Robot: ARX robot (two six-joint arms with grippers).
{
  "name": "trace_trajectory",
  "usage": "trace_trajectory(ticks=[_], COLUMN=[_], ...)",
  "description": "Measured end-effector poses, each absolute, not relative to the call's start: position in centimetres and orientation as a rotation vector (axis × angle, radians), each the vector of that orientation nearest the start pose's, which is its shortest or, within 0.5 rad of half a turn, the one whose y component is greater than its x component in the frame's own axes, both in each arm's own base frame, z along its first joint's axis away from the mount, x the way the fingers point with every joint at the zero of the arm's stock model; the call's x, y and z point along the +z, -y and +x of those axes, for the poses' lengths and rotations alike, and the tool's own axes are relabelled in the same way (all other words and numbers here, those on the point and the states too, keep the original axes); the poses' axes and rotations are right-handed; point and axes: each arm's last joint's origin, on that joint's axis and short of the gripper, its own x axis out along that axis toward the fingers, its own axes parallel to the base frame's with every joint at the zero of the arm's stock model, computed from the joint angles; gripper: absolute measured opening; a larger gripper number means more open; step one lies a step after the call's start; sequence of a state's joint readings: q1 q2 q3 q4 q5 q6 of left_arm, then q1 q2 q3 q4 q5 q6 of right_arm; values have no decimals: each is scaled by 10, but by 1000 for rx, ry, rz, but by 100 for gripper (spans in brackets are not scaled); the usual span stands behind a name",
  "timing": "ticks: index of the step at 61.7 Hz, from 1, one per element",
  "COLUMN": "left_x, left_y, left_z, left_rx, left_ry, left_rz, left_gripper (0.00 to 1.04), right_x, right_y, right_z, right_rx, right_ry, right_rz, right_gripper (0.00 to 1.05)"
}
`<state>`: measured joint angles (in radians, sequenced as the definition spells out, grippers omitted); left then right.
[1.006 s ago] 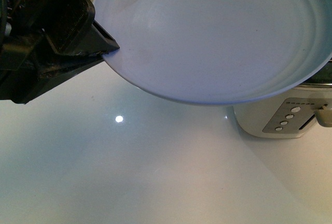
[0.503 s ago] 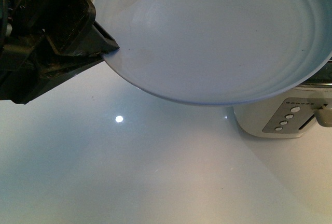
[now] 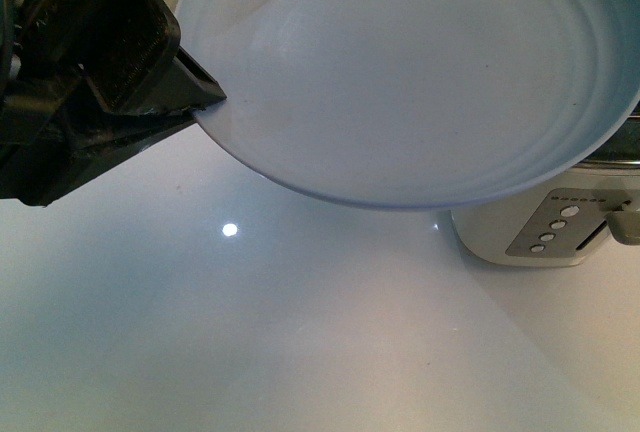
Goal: Left arm holds plate, right arm toasts bread
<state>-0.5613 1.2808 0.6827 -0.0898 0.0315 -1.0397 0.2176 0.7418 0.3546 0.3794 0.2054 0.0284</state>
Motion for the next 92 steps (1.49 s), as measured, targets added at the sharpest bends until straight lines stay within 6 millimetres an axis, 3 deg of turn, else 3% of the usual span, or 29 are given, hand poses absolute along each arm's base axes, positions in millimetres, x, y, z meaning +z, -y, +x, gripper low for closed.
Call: trace_trajectory(ticks=[26, 38, 73, 92], left_x=[208, 208, 208, 208], left_y=[136, 136, 136, 135], left_z=[215, 215, 214, 212], left_rx=[-168, -167, -169, -168], left_ry=[-886, -885, -884, -886], left_rz=[-788, -786, -783, -782], left_gripper=[3, 3, 3, 3], right_x=[203, 192, 174, 174], right_y=[-12, -1, 0, 0], right_z=[142, 134, 116, 109], right_rx=[5, -3, 2, 2], right_ry=[-7, -6, 10, 25], right_rz=[7, 4, 4, 4], right_gripper=[1, 2, 2, 2])
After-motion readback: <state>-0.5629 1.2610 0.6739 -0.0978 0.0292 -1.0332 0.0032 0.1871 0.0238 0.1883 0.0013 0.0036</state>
